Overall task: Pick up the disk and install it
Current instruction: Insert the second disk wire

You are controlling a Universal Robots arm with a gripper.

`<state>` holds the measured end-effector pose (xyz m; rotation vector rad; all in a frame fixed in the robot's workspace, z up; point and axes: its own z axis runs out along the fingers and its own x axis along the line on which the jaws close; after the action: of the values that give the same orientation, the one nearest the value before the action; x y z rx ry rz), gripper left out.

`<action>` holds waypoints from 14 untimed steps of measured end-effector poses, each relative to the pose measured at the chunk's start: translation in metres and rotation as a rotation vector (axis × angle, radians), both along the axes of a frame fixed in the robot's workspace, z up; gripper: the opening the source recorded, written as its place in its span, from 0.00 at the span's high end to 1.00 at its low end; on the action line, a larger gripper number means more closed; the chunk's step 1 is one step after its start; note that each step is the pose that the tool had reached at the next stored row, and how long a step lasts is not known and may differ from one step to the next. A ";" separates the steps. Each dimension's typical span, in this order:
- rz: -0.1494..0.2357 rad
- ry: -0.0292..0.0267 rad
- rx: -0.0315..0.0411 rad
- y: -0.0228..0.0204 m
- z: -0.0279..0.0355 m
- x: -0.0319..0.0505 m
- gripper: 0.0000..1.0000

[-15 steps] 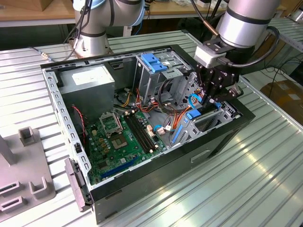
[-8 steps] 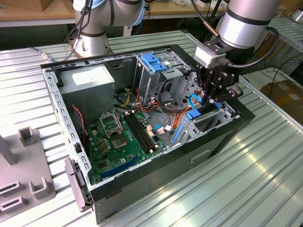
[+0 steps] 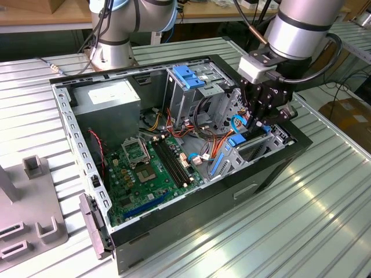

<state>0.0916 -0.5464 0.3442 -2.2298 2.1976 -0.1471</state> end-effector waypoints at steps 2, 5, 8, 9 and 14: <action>0.000 0.0000 -0.0005 0.0000 0.0013 0.0000 0.84; 0.000 0.0001 -0.0001 0.0000 0.0025 0.0000 0.84; 0.000 0.0001 -0.0006 0.0000 0.0043 0.0000 0.84; 0.000 0.0001 -0.0001 0.0000 0.0046 0.0000 0.84; -0.001 0.0001 0.0017 -0.0010 0.0048 -0.0001 0.84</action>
<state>0.0915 -0.5474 0.3490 -2.2284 2.1976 -0.1451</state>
